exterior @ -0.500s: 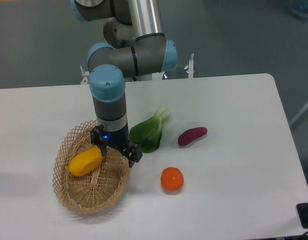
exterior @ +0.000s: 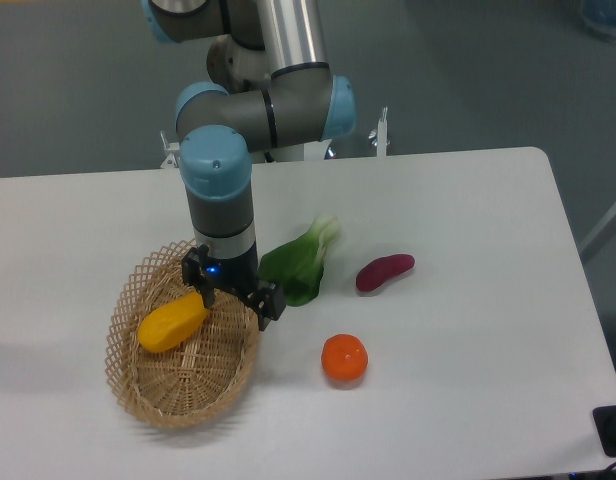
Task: Pick up the mango from the basket
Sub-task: 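Lower the gripper into the basket over the yellow mango, then close the gripper fingers around the yellow mango, then lift the mango up out of the basket, then carry the held mango away from the basket toward the red eggplant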
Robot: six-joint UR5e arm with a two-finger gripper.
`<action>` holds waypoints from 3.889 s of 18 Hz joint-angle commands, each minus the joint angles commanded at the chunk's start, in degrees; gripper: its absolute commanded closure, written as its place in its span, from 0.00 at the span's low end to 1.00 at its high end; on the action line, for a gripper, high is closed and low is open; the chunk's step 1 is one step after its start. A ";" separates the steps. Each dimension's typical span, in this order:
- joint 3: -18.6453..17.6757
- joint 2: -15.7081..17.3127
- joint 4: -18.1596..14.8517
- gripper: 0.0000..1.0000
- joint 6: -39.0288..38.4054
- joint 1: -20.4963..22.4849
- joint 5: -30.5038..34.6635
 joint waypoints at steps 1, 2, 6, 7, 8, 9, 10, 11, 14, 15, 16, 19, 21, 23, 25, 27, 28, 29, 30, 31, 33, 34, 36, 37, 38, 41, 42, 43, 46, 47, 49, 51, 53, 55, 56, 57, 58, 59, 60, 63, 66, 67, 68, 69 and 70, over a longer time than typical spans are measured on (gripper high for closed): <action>-0.26 0.00 0.00 0.00 -0.09 -0.26 0.09; -0.79 0.17 -0.09 0.00 -0.09 -0.79 0.09; -2.46 -0.35 0.17 0.00 -0.88 -4.39 0.09; -2.98 -0.70 0.26 0.00 -1.31 -5.18 0.09; -3.08 -1.57 0.52 0.00 -2.19 -6.15 0.09; -2.99 -2.28 0.53 0.00 -3.07 -6.68 0.09; -2.90 -2.63 0.61 0.00 -3.16 -7.12 0.00; -2.64 -2.98 0.61 0.00 -3.16 -7.21 0.00; -2.73 -4.92 0.70 0.00 -2.90 -7.91 0.09; -2.81 -5.18 0.70 0.00 -2.90 -8.43 0.09; -2.73 -5.27 0.70 0.00 -2.73 -8.53 0.09; -2.38 -6.15 0.88 0.00 -2.81 -8.70 0.00; -2.11 -6.24 1.05 0.00 -2.73 -8.79 0.00; -1.59 -6.68 1.05 0.00 -2.73 -8.79 0.00; -0.80 -7.03 1.05 0.12 -2.99 -8.79 0.18; -0.70 -7.21 1.05 0.29 -3.08 -8.79 0.61; -0.70 -7.21 1.05 0.35 -3.08 -8.79 0.96; -0.70 -7.21 1.05 0.38 -2.90 -8.79 0.97; -0.53 -7.21 1.05 0.42 -2.81 -8.79 1.14; -0.44 -7.21 1.05 0.45 -2.73 -8.79 1.58; -0.44 -7.21 1.05 0.46 -2.64 -8.79 1.76; -0.35 -7.12 1.05 0.46 -2.55 -8.79 1.76; -0.27 -7.12 1.05 0.46 -2.46 -8.79 1.76; -0.27 -7.03 1.05 0.46 -2.46 -8.79 1.76; -0.18 -6.77 1.05 0.46 -2.37 -8.79 1.76; 1.05 -5.37 0.97 0.46 -2.37 -8.35 1.41; 1.84 -4.67 0.88 0.46 -2.37 -7.74 1.23; 2.71 -3.96 0.36 0.46 -2.37 -6.61 1.15; 4.04 -2.82 0.00 0.43 -1.15 -5.37 1.41; 4.39 -2.55 -0.09 0.43 1.38 -4.41 1.58; 4.30 -1.24 -0.87 0.43 3.86 -1.42 1.50; 5.35 -0.18 -3.33 0.44 5.09 0.42 1.41; 7.11 0.00 -6.31 0.44 9.73 3.06 1.32; 8.69 2.27 -11.31 0.44 14.39 6.74 1.23; 9.40 2.63 -13.08 0.44 16.94 8.85 1.23; 9.92 2.72 -14.31 0.44 19.57 10.44 1.15; 10.54 2.81 -15.20 0.44 21.86 11.76 1.06; 11.15 2.90 -15.81 0.44 23.80 13.34 0.62; 11.68 2.90 -16.52 0.44 25.91 15.10 0.01; 12.65 2.90 -17.93 0.44 33.29 19.58 -0.52; 13.18 2.99 -18.81 0.44 37.08 22.22 -1.32; 13.18 2.90 -18.90 0.44 38.39 22.93 -1.32; 13.01 2.90 -18.90 0.44 39.45 23.55 -1.32; 12.75 2.90 -19.16 0.44 40.59 24.68 -1.40; 12.66 2.99 -19.34 0.44 42.17 25.65 -1.49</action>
